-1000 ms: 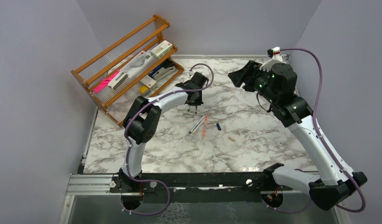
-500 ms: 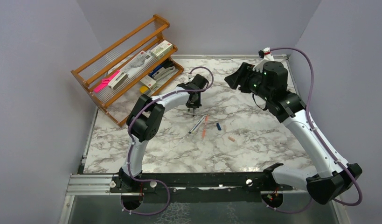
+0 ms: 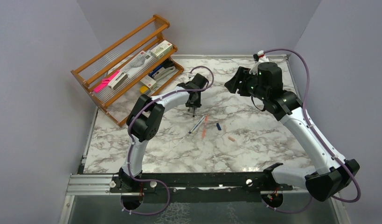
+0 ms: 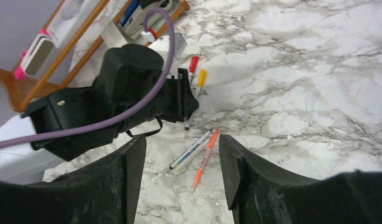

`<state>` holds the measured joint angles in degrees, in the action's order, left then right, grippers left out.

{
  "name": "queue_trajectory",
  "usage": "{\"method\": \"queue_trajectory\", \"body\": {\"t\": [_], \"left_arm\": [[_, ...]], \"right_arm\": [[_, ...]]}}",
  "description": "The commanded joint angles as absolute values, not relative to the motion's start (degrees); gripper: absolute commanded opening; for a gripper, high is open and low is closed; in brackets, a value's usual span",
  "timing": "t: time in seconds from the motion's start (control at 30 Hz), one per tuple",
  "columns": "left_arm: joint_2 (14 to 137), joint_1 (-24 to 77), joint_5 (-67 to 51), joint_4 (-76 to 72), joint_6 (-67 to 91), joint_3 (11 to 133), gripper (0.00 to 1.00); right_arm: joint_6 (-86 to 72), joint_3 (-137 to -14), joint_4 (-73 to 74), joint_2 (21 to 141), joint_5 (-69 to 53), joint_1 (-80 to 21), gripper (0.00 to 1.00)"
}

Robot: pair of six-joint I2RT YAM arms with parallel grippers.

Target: Insert the pens into the pen caps

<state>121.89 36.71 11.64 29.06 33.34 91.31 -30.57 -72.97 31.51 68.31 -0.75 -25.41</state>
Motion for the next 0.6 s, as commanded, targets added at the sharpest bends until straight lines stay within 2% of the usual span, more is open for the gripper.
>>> {"method": "queue_trajectory", "body": {"t": [0.0,0.13,0.2,0.27,0.33,0.5,0.57], "left_arm": [[114.6,36.7,12.2,27.8,30.2,91.4,0.32],[109.0,37.5,9.6,24.8,26.3,89.7,0.33],[106.7,38.0,9.2,24.4,24.9,88.6,0.3],[104.5,38.8,8.5,23.5,24.2,86.8,0.2],[102.4,39.7,6.6,21.9,24.1,84.0,0.0],[98.7,41.8,5.2,19.0,27.7,75.1,0.0],[97.8,42.2,6.2,17.9,30.5,71.4,0.01]], "right_arm": [[-27.0,-73.1,36.8,67.2,5.2,-24.9,0.56],[-25.7,-71.7,40.6,68.2,6.2,-24.4,0.41],[-25.8,-70.0,41.5,69.2,4.5,-24.3,0.35],[-26.5,-68.1,41.8,70.2,2.5,-24.3,0.19],[-27.1,-66.1,41.4,70.8,0.6,-24.3,0.02],[-26.1,-62.8,38.5,72.7,-4.4,-24.3,0.01],[-25.0,-63.0,38.3,74.9,-7.1,-24.2,0.15]]}}
